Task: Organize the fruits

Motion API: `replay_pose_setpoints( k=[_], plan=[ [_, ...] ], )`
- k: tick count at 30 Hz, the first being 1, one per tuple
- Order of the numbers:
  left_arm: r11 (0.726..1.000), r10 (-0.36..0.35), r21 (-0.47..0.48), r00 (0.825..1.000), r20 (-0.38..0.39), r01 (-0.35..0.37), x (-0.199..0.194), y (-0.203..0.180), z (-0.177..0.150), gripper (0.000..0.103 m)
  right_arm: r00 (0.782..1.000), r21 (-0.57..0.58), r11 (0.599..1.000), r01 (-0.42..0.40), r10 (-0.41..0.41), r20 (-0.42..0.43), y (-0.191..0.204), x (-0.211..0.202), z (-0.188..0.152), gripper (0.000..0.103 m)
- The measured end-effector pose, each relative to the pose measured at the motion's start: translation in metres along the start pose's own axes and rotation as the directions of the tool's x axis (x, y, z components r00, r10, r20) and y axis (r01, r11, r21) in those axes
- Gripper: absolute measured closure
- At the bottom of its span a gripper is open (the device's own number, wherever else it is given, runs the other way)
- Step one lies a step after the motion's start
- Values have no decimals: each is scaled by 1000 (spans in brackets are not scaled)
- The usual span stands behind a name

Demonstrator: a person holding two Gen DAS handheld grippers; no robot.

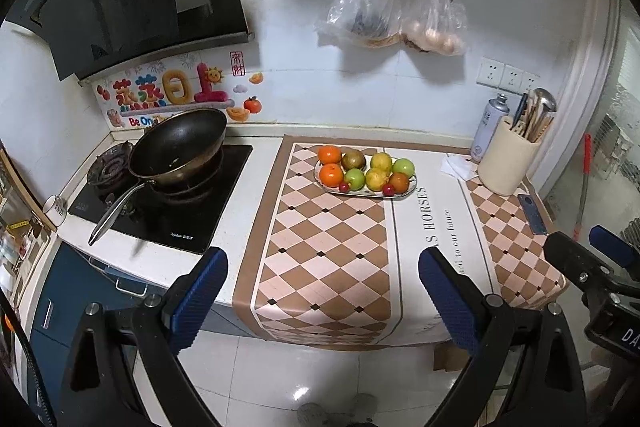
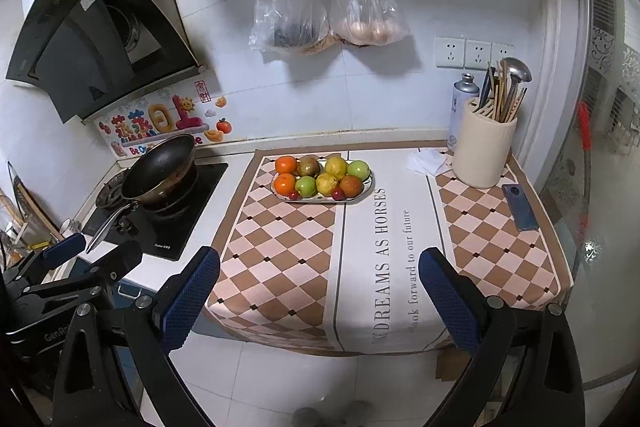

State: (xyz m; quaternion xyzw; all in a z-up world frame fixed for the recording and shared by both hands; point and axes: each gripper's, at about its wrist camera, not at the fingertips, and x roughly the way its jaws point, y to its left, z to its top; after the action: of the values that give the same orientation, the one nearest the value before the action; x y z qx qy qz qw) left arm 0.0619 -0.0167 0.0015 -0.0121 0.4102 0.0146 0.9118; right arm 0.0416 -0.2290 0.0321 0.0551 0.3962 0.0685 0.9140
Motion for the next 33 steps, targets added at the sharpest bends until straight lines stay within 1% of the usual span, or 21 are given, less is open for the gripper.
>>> replay_pose_setpoints(
  k=[5, 9, 15, 19, 25, 31, 33],
  plan=[
    [999, 30, -11, 999, -13, -30, 26, 4, 9, 5, 999, -1, 1000, 27, -27, -30, -6, 32, 12, 1],
    [999, 51, -9, 998, -41, -52, 52, 4, 15, 5, 998, -5, 999, 34, -34, -51, -8, 58, 24, 1],
    [998, 55, 5, 995, -84, -55, 82, 2, 22, 5, 995, -9, 999, 40, -41, -88, -9, 94, 40, 1],
    [998, 57, 13, 992, -113, -56, 98, -1, 26, 5, 992, -16, 999, 48, -50, -112, -8, 113, 44, 1],
    [998, 64, 32, 988, -138, -60, 115, -4, 28, 5, 989, -15, 998, 58, -59, -136, -6, 130, 43, 1],
    [997, 72, 36, 986, -148, -68, 121, -5, 27, 5, 984, -12, 998, 66, -67, -162, -9, 139, 37, 1],
    [997, 70, 33, 986, -149, -66, 121, -5, 27, 1, 984, -12, 998, 67, -68, -165, -10, 141, 36, 1]
  ],
)
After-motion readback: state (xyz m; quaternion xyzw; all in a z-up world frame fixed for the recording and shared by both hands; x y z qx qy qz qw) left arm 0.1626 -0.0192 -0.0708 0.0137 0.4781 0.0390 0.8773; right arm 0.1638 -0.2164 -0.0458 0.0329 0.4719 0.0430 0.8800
